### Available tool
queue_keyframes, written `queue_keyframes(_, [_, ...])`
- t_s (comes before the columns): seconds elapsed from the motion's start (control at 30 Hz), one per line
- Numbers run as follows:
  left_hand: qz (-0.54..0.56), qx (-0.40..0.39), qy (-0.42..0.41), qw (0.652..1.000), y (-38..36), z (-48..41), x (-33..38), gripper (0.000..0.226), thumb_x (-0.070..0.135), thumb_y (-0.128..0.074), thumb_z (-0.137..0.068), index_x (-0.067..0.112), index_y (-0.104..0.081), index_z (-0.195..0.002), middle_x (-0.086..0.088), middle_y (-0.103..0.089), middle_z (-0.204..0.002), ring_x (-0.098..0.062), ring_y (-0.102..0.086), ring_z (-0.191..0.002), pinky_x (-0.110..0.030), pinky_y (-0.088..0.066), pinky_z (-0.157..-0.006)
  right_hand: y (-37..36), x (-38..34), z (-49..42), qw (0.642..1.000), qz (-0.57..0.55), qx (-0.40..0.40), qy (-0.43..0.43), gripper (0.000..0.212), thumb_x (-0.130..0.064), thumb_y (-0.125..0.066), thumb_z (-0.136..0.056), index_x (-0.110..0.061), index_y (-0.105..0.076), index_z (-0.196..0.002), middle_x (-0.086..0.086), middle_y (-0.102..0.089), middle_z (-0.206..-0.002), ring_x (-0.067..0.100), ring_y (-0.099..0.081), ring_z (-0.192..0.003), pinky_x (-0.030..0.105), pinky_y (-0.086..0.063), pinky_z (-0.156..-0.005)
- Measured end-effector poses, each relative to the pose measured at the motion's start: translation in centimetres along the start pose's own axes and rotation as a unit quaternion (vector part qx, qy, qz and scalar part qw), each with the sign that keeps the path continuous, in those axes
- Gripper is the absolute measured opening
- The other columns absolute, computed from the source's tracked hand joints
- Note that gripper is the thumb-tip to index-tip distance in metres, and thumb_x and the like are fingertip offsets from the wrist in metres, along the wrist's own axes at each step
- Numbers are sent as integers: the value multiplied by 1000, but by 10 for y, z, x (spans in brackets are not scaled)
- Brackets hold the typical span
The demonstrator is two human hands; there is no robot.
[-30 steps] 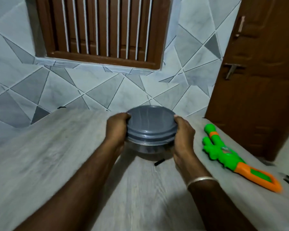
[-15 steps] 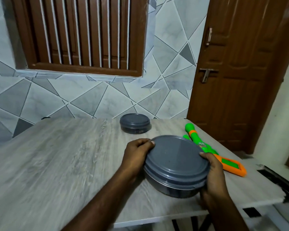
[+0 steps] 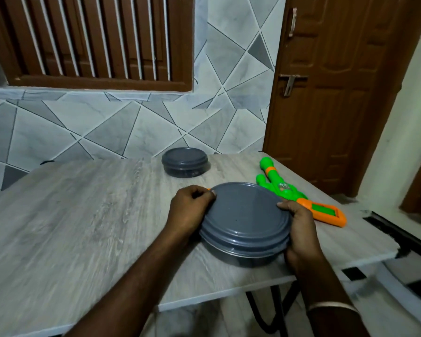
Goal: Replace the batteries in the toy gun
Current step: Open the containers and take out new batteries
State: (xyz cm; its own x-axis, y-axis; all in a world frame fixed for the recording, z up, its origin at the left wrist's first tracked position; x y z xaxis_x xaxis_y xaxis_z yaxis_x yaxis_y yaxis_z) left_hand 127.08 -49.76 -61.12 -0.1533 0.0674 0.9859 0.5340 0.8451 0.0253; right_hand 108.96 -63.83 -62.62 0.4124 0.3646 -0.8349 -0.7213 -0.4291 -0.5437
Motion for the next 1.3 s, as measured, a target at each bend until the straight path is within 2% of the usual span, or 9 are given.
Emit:
queue_keyframes(0.17, [-51, -28, 5, 998, -4, -6, 7, 39, 48, -75, -75, 9, -73, -74, -12, -72, -72, -28, -71, -74, -46, -59, -74, -1, -2, -3, 1000, 5, -6, 11, 34, -7, -48, -78, -7, -66, -106, 18, -67, -121, 30, -64, -97, 35, -49, -80])
queue_keyframes(0.23, [-121, -26, -15, 992, -3, -13, 18, 46, 49, -71, -82, 5, -68, -68, -10, -64, -62, -22, -62, -61, -37, -51, -62, -1, -1, -4, 1000, 8, -10, 9, 34, -7, -48, -78, -6, -67, -105, 17, -68, -120, 30, -65, -98, 35, -49, -81])
queue_keyframes(0.33, [-200, -42, -19, 979, -9, -22, 29, 55, 51, -65, -89, 0, -64, -69, -13, -60, -63, -24, -58, -60, -31, -43, -61, -2, 1, -3, 1000, 23, -14, 6, 27, -7, -47, -79, -8, -69, -95, 13, -72, -107, 29, -65, -91, 34, -48, -76])
queue_keyframes(0.43, [-281, -63, -26, 957, -21, -29, 34, 58, 55, -60, -92, 6, -58, -62, -12, -60, -65, -26, -60, -66, -33, -46, -67, -2, 0, -1, 999, 34, -13, 5, 21, -8, -47, -81, -10, -67, -86, 9, -73, -91, 27, -65, -80, 33, -47, -69])
queue_keyframes(0.5, [-331, -63, -40, 941, -28, -37, 34, 64, 64, -55, -89, 2, -67, -76, -18, -70, -86, -34, -66, -87, -40, -52, -84, -3, 0, -1, 999, 34, -19, 10, 23, -8, -47, -81, -9, -68, -90, 8, -73, -90, 25, -66, -79, 32, -47, -67])
queue_keyframes(0.6, [-388, -59, -58, 918, -37, -36, 38, 78, 72, -43, -78, -1, -70, -91, -26, -70, -105, -41, -64, -101, -43, -51, -89, -3, 0, -2, 999, 32, -14, 19, 24, -9, -47, -80, -9, -68, -91, 9, -73, -92, 25, -67, -78, 31, -47, -66])
queue_keyframes(0.8, [-452, -63, -91, 885, -46, -36, 40, 62, 54, -47, -96, -3, -69, -102, -26, -69, -111, -39, -64, -103, -41, -52, -91, -1, -1, -3, 999, 25, -7, 32, 21, -7, -47, -80, -10, -67, -85, 8, -72, -90, 25, -65, -78, 31, -47, -67])
queue_keyframes(1.03, [-454, -61, -52, 887, -40, -37, 41, 66, 61, -48, -93, 0, -69, -109, -22, -68, -118, -36, -62, -106, -42, -50, -94, 1, 1, -5, 999, 44, -11, 28, 15, -8, -49, -80, -15, -61, -72, 5, -70, -81, 24, -63, -75, 32, -45, -65])
queue_keyframes(1.3, [-506, -36, -27, 861, -32, -38, 40, 59, 63, -45, -93, 9, -68, -104, -11, -69, -113, -31, -64, -103, -45, -53, -94, -1, 9, -13, 998, 45, -24, 27, 18, -16, -56, -68, -11, -64, -83, 12, -69, -94, 29, -62, -84, 34, -46, -71])
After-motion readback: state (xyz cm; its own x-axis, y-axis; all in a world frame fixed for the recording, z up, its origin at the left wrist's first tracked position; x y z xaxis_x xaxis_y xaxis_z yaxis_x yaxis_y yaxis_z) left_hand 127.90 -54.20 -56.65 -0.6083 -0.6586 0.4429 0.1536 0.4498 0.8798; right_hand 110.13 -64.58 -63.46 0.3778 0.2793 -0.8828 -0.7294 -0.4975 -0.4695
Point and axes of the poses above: each hand's wrist, its own z-axis away from the middle knuckle, its own y-axis out of the back of the hand, x = y × z, the point moved 8 cm from there along -z, towards the middle knuckle
